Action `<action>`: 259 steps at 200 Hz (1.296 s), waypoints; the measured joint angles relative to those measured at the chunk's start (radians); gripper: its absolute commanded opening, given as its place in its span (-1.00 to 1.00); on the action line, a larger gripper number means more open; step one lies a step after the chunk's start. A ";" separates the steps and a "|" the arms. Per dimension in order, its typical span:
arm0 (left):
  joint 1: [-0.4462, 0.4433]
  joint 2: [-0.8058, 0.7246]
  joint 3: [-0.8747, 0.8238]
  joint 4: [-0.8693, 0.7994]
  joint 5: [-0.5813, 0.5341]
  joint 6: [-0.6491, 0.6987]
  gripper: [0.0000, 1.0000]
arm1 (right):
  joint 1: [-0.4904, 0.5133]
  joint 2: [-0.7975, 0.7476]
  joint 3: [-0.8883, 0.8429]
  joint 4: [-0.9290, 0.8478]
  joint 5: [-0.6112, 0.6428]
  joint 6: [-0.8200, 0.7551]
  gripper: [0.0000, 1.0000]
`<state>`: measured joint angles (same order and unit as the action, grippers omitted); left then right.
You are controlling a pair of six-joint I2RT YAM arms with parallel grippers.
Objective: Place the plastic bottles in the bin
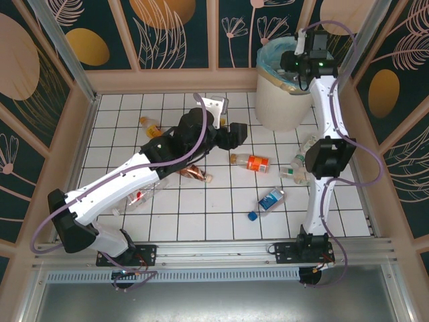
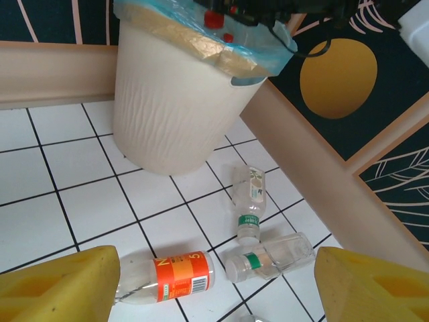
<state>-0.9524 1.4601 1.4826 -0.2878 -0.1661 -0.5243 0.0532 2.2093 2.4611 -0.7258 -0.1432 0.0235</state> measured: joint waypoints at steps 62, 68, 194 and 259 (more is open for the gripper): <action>0.000 -0.004 -0.006 0.000 -0.002 0.000 0.54 | -0.001 0.000 -0.008 -0.028 0.016 -0.013 -0.19; 0.000 -0.005 -0.006 0.000 -0.003 0.000 0.54 | -0.001 0.000 -0.002 -0.035 0.016 -0.014 -0.19; 0.000 -0.038 -0.054 0.008 -0.011 -0.003 0.54 | -0.026 0.037 0.000 -0.069 -0.002 -0.010 -0.24; 0.000 -0.054 -0.048 0.003 -0.032 -0.003 0.54 | -0.008 -0.065 0.026 -0.084 -0.013 0.044 0.21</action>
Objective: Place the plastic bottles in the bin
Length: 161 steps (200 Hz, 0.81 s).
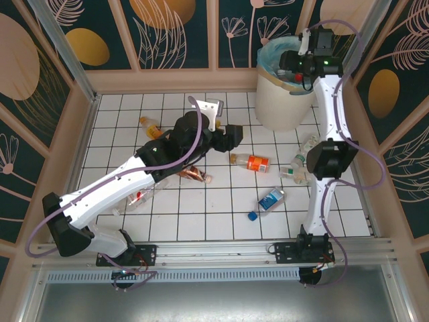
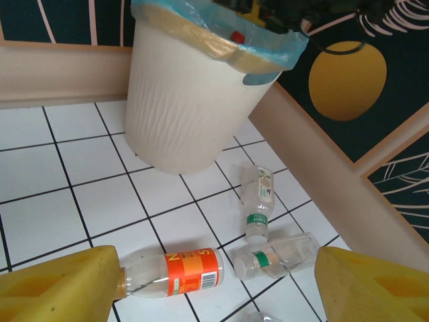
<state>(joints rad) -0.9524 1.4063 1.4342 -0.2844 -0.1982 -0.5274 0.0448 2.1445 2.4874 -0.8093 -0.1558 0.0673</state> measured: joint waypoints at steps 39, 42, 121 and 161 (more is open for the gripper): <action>0.000 -0.101 -0.050 -0.007 -0.054 0.003 0.58 | 0.043 -0.379 -0.329 0.138 0.009 0.021 0.22; 0.000 -0.111 -0.057 -0.006 -0.059 0.003 0.58 | 0.051 -0.413 -0.367 0.158 0.009 0.021 0.22; 0.000 -0.357 -0.336 -0.102 -0.179 -0.016 0.65 | 0.398 -1.123 -1.429 0.609 -0.052 0.035 0.20; 0.000 -0.489 -0.514 -0.188 -0.204 -0.080 0.64 | 0.539 -1.178 -1.653 0.614 -0.071 0.030 0.20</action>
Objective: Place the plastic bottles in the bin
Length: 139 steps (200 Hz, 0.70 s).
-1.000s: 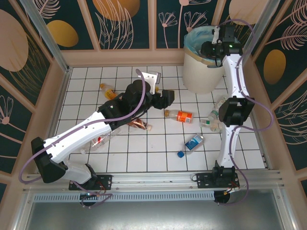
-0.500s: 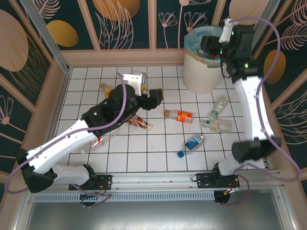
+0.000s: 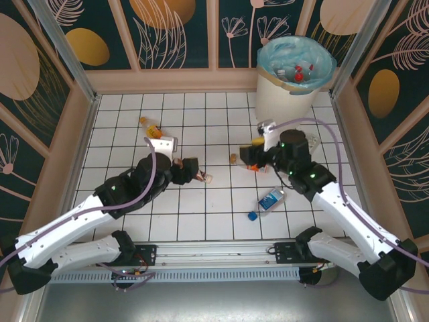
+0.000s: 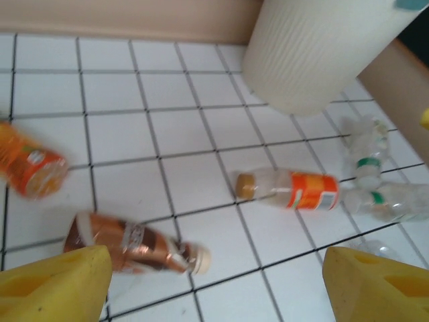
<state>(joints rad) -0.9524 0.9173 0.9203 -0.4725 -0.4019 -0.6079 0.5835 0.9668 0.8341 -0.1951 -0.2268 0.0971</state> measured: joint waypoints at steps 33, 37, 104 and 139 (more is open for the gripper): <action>0.000 -0.110 -0.142 -0.062 -0.007 -0.108 0.64 | 0.169 0.021 -0.064 0.035 -0.006 -0.029 0.25; 0.000 -0.122 -0.156 -0.067 -0.006 -0.122 0.63 | 0.191 0.029 -0.070 0.047 -0.005 -0.034 0.26; 0.000 -0.333 -0.274 -0.214 -0.047 -0.325 0.63 | 0.451 0.355 -0.095 0.377 -0.005 -0.071 0.31; 0.000 -0.408 -0.163 -0.420 -0.191 -0.408 0.62 | 0.589 0.594 0.091 0.391 0.022 -0.291 0.43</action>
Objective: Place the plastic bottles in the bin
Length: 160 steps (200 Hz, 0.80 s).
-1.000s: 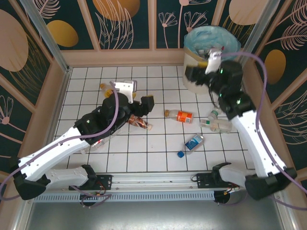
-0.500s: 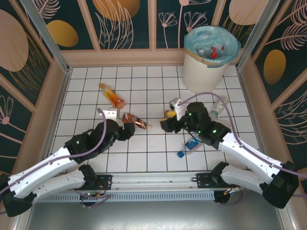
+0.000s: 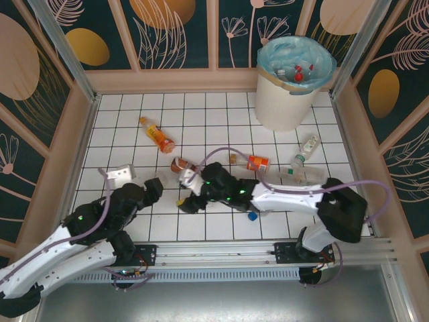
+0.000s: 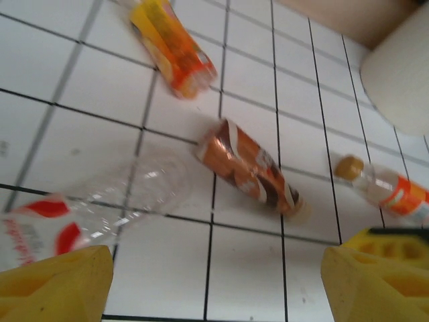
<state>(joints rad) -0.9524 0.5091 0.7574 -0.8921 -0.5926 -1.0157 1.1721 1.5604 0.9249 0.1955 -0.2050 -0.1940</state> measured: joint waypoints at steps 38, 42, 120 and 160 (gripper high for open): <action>0.000 -0.032 0.158 -0.143 -0.151 -0.053 0.62 | 0.062 0.221 0.235 -0.005 -0.002 -0.212 0.57; 0.000 -0.032 0.169 -0.154 -0.163 -0.055 0.62 | 0.065 0.249 0.268 -0.014 -0.006 -0.229 0.58; 0.000 -0.030 0.257 -0.250 -0.273 -0.070 0.61 | 0.074 0.660 0.782 -0.273 -0.033 -0.499 0.64; 0.000 -0.026 0.257 -0.262 -0.274 -0.069 0.61 | 0.073 0.815 0.955 -0.360 -0.003 -0.591 0.66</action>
<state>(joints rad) -0.9524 0.4831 1.0142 -1.1538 -0.8661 -1.0851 1.2453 2.3753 1.8801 -0.1646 -0.2085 -0.7845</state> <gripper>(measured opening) 0.807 0.830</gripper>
